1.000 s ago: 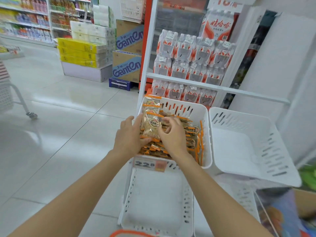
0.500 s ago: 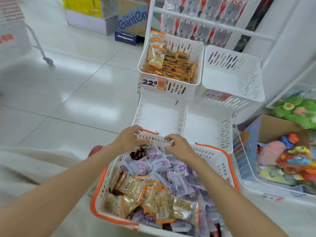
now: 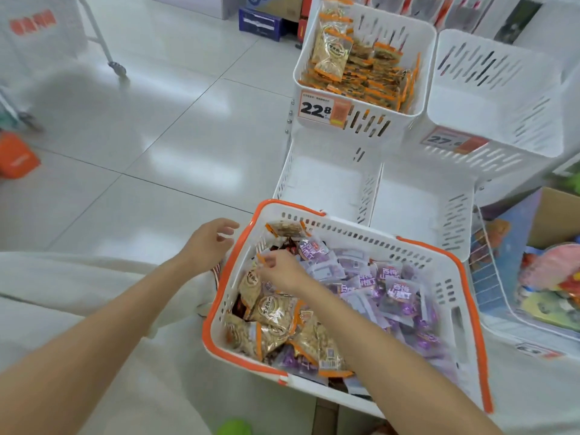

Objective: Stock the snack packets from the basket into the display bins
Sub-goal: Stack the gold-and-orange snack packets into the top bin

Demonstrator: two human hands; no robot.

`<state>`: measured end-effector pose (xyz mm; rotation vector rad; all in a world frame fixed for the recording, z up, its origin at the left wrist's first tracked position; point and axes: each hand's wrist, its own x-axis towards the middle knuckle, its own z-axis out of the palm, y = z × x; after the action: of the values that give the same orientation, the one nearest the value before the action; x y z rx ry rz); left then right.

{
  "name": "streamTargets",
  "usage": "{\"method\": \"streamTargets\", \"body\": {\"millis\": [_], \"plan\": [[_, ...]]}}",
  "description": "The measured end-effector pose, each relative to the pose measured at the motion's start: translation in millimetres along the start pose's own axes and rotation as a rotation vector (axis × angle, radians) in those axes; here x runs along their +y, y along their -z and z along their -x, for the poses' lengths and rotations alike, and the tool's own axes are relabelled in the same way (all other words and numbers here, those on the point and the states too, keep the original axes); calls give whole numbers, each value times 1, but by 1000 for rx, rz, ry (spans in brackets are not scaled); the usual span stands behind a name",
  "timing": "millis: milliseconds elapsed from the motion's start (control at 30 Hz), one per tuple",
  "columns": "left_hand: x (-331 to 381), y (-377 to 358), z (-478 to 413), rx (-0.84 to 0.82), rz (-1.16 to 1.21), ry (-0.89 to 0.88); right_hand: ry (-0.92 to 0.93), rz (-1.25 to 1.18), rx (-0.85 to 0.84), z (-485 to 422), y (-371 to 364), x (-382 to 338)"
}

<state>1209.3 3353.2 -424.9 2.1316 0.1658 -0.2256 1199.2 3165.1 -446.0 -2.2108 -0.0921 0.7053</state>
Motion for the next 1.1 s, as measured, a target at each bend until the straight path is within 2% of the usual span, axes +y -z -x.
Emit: {"method": "streamTargets", "body": {"millis": [67,133,200,267,333,400,433,533,667,733,833,900,1000,1100], "plan": [[13,-2,5,-40,130,-6,-15,-79,177,3,23,-4],[31,-11,10,-220,142,-81,-6,-260,311,11,49,-13],[43,-28,14,-384,110,-151,37,-451,240,23,74,-28],[47,-38,12,-310,258,-104,42,-549,176,26,91,-34],[49,-33,8,-194,439,9,15,-463,284,15,102,-21],[43,-23,0,-178,538,94,-53,-236,389,-4,101,7],[39,-19,-4,-177,556,118,-105,-172,386,-13,95,21],[33,-14,-10,-145,469,162,-154,-87,324,-41,62,47],[33,-16,-5,-77,394,93,-107,259,470,-68,34,59],[33,-15,-5,-27,389,44,-16,174,523,-62,44,52],[32,-15,-8,16,444,78,87,-40,515,-33,72,25],[37,-20,-5,-35,516,73,120,-104,499,-14,85,3],[55,-33,6,-213,641,77,165,-316,289,14,90,-35],[65,-39,12,-341,842,152,198,-280,103,30,94,-50]]}}
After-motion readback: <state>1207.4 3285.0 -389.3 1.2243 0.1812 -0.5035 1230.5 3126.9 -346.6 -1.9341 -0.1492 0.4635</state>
